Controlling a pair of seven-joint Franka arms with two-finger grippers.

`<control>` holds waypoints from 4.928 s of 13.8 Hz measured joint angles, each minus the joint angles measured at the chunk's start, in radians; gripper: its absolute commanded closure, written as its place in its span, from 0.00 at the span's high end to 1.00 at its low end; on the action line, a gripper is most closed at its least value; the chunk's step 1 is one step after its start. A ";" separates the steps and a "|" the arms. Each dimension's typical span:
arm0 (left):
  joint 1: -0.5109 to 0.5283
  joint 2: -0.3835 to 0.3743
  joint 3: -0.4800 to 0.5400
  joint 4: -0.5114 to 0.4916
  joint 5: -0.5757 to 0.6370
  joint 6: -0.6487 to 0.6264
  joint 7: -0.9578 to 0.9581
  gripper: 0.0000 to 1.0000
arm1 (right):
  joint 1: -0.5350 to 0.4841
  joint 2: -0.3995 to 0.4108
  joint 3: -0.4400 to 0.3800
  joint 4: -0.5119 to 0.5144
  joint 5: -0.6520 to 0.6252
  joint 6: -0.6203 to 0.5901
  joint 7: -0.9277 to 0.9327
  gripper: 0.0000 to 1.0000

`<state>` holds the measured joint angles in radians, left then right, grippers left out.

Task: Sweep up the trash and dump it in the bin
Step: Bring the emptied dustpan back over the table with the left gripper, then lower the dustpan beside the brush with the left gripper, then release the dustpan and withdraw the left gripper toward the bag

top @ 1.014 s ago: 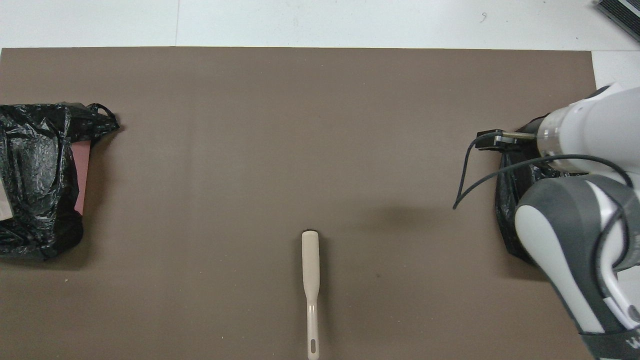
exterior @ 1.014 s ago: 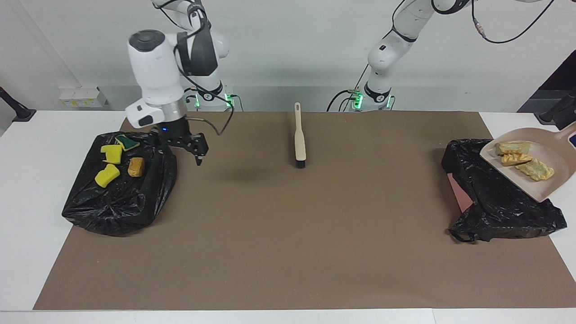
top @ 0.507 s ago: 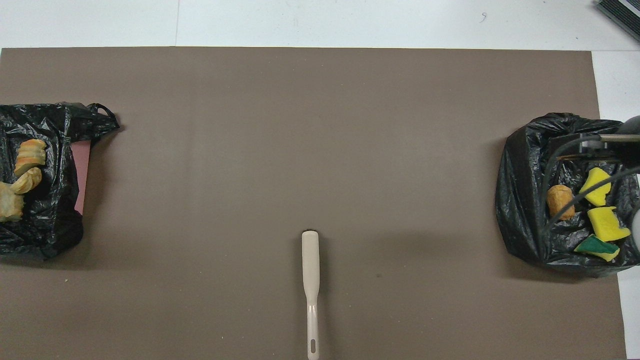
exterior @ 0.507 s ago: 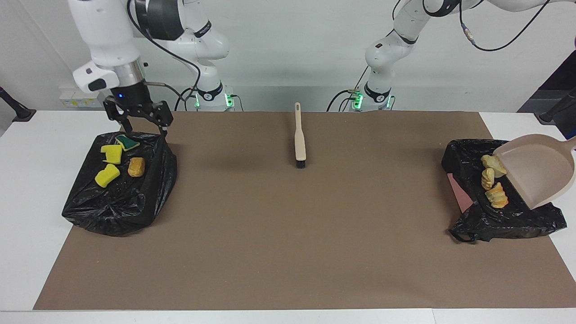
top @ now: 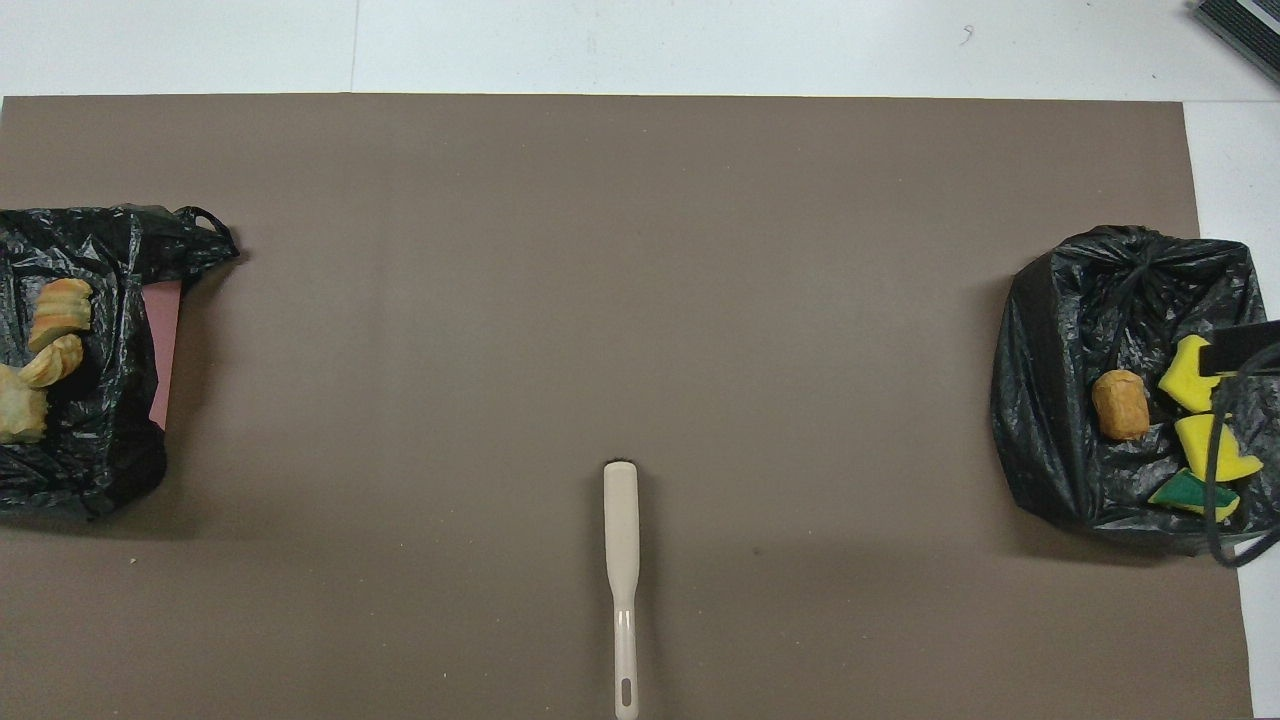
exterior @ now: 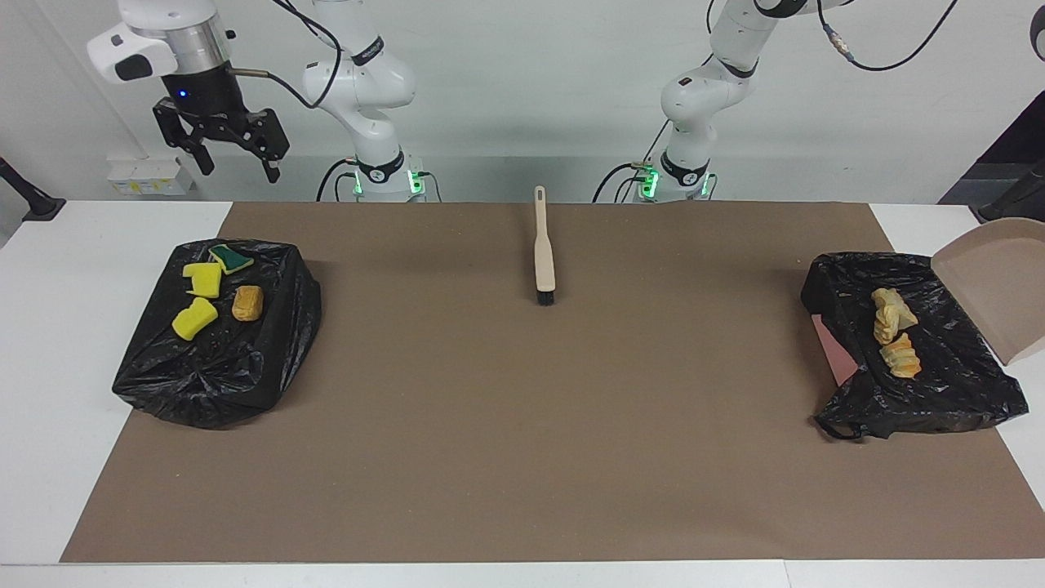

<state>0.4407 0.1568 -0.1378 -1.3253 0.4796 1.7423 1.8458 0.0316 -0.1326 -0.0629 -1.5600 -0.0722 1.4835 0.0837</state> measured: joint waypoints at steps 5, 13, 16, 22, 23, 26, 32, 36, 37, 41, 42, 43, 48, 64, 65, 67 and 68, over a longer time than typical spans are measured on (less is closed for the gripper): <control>-0.042 -0.004 -0.031 -0.015 -0.217 -0.036 -0.019 0.00 | 0.021 -0.003 -0.014 -0.004 0.005 -0.010 -0.001 1.00; -0.167 0.015 -0.046 -0.171 -0.564 -0.044 -0.302 0.00 | 0.018 -0.003 -0.031 -0.019 0.054 -0.017 -0.006 1.00; -0.242 0.029 -0.046 -0.235 -0.612 0.029 -0.480 0.00 | 0.014 -0.003 -0.032 -0.024 0.054 -0.017 -0.058 1.00; -0.440 0.026 -0.048 -0.286 -0.613 0.096 -0.897 0.00 | 0.017 -0.003 -0.025 -0.030 0.054 -0.017 -0.073 1.00; -0.469 0.023 -0.048 -0.302 -0.613 0.113 -0.986 0.00 | 0.019 -0.003 -0.024 -0.030 0.054 -0.016 -0.073 1.00; -0.543 0.009 -0.048 -0.336 -0.604 0.138 -1.250 0.00 | 0.020 -0.003 -0.023 -0.030 0.054 -0.010 -0.073 1.00; -0.673 0.005 -0.047 -0.441 -0.538 0.257 -1.739 0.00 | 0.020 -0.003 -0.023 -0.030 0.054 -0.010 -0.073 1.00; -0.744 0.005 -0.048 -0.514 -0.532 0.318 -1.990 0.00 | 0.020 -0.003 -0.023 -0.030 0.054 -0.010 -0.073 1.00; -0.759 0.005 -0.048 -0.526 -0.532 0.332 -2.038 0.00 | 0.020 -0.003 -0.023 -0.030 0.054 -0.010 -0.073 1.00; -0.839 0.038 -0.047 -0.576 -0.529 0.435 -2.241 0.05 | 0.020 -0.003 -0.023 -0.032 0.054 -0.010 -0.073 1.00; -0.855 0.053 -0.047 -0.578 -0.528 0.457 -2.267 0.10 | 0.020 -0.003 -0.023 -0.032 0.054 -0.010 -0.073 1.00; -0.868 0.065 -0.047 -0.579 -0.528 0.476 -2.286 0.11 | 0.020 -0.003 -0.023 -0.032 0.054 -0.010 -0.073 1.00; -0.892 0.098 -0.046 -0.579 -0.528 0.524 -2.333 0.88 | 0.020 -0.003 -0.023 -0.033 0.054 -0.010 -0.073 1.00; -0.707 0.076 -0.011 -0.409 -0.454 0.240 -2.148 1.00 | 0.019 -0.002 -0.023 -0.034 0.054 -0.010 -0.073 1.00; -0.668 0.073 -0.010 -0.387 -0.454 0.214 -2.104 1.00 | 0.019 -0.002 -0.023 -0.034 0.054 -0.010 -0.073 1.00; -0.583 0.055 -0.009 -0.364 -0.456 0.183 -1.988 1.00 | 0.019 -0.002 -0.023 -0.035 0.054 -0.010 -0.073 1.00; -0.543 0.041 -0.008 -0.360 -0.460 0.175 -1.931 1.00 | 0.019 -0.002 -0.023 -0.035 0.054 -0.010 -0.073 1.00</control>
<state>-0.1020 0.1982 -0.1460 -1.6851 0.0192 1.9172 -0.0852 0.0504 -0.1349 -0.0859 -1.5946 -0.0180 1.4737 0.0108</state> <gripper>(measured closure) 0.000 0.000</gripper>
